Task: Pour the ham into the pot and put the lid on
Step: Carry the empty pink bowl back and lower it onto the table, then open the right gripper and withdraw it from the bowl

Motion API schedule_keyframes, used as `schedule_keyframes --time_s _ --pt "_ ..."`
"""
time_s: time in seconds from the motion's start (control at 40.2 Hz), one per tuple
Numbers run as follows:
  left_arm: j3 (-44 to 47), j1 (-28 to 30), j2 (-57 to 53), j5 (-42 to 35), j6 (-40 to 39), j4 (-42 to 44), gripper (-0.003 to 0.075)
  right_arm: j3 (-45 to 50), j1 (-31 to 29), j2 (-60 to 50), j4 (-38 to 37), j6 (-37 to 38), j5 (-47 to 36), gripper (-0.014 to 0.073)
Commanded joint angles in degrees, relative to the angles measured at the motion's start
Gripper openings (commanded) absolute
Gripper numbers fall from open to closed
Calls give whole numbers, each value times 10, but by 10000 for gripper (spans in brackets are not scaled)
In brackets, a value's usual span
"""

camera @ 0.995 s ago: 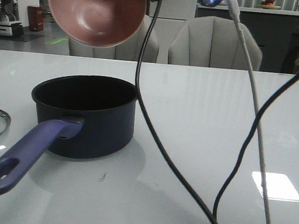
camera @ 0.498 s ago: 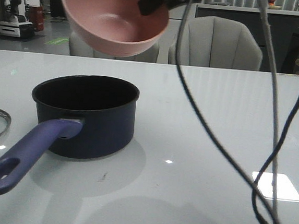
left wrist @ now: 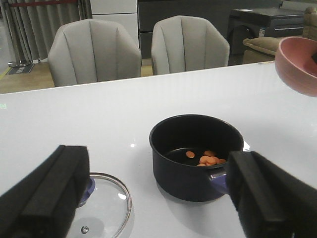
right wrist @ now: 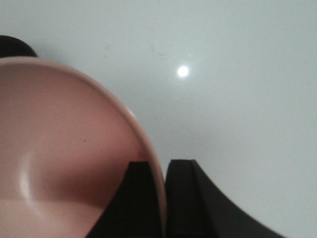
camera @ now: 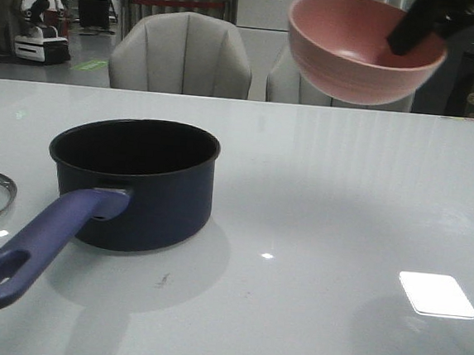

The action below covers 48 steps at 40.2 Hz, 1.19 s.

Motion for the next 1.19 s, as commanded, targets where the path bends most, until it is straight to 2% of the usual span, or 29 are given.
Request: schedule_keyframes --time_s 0.0,0.174,0.473,0.945,1.02,1.169 --pt "-15 -5 6 -41 2 -6 606 -9 -23 -16 -37 43 -11 130" --pt "-15 -5 6 -41 2 -6 606 25 -39 14 -57 100 -13 130" --pt "-15 -5 6 -41 2 -6 606 31 -42 90 -57 107 -8 130" --pt "-15 -5 6 -41 2 -6 606 31 -42 146 -78 117 -18 132" --pt "-15 -5 6 -41 2 -6 606 31 -42 149 -78 117 -22 160" --pt "-15 -5 6 -41 2 -6 606 30 -42 149 -80 117 -30 317"
